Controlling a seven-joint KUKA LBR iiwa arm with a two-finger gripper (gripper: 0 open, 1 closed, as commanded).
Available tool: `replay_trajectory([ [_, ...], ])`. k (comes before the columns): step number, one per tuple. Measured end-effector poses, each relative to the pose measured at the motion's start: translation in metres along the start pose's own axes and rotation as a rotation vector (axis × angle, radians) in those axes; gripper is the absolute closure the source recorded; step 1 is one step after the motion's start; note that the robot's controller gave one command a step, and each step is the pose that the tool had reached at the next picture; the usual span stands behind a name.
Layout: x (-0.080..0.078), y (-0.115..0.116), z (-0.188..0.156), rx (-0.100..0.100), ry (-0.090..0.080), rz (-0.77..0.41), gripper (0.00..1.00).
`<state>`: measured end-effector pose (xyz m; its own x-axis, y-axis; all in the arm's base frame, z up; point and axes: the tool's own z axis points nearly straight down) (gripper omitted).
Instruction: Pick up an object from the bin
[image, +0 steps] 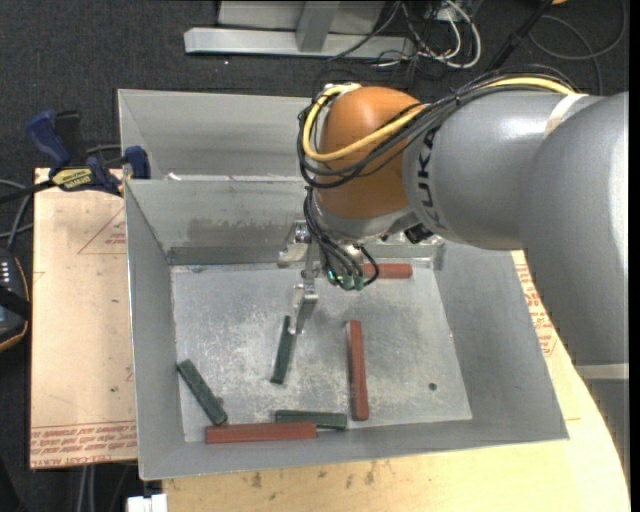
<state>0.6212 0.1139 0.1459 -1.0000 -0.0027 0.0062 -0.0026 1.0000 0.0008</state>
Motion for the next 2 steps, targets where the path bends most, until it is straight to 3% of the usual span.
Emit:
replay_trajectory([
  [1,-0.002,0.0,-0.005,-0.001,-0.007,0.002,0.0],
  [2,0.027,-0.017,0.033,-0.001,-0.012,-0.082,0.0],
])
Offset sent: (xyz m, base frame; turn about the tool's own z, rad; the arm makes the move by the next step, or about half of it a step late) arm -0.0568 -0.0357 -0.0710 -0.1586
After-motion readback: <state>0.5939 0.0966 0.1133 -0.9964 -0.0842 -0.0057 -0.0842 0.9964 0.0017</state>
